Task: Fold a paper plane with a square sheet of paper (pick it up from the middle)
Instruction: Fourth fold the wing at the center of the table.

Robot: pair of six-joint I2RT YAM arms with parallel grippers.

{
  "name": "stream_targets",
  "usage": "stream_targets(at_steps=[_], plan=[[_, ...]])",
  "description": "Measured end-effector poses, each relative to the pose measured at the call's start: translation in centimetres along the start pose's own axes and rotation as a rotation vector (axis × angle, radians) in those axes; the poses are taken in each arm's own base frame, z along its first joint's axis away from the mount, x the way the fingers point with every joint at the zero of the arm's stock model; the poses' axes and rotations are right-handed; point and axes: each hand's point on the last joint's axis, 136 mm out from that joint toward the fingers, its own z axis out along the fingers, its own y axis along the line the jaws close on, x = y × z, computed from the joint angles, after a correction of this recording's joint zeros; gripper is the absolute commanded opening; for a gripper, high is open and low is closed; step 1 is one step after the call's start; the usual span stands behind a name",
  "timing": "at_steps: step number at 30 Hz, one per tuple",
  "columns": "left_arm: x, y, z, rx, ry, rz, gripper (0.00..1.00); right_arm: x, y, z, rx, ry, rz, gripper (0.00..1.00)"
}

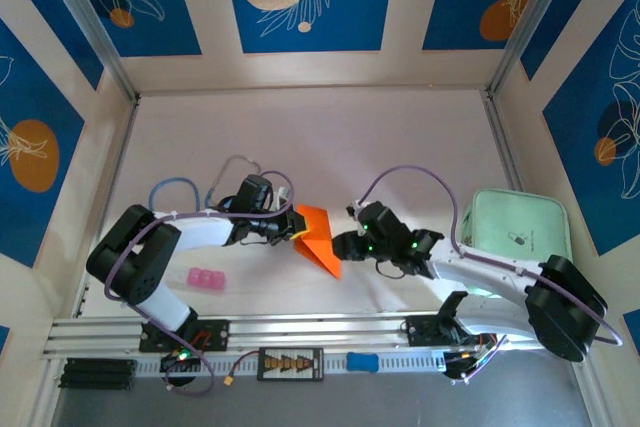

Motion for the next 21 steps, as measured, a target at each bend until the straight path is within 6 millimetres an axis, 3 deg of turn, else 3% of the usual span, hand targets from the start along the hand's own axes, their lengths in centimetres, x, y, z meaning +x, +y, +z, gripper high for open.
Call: stream_targets(at_steps=[4, 12, 18, 21], plan=[[-0.1, 0.1, 0.0, -0.003, -0.004, -0.004, 0.00, 1.1, 0.2, 0.2, 0.035, -0.016, -0.134, 0.52], [-0.6, -0.1, -1.0, -0.015, -0.070, -0.030, 0.00, 1.1, 1.7, 0.3, 0.047, -0.084, -0.331, 0.47], [-0.8, -0.3, -1.3, -0.019, -0.097, -0.036, 0.00, 2.2, 2.6, 1.6, 0.060, -0.074, -0.463, 0.47], [-0.6, -0.4, -1.2, -0.019, -0.094, -0.036, 0.07, 3.0, 2.5, 2.5, 0.088, -0.056, -0.519, 0.47]])
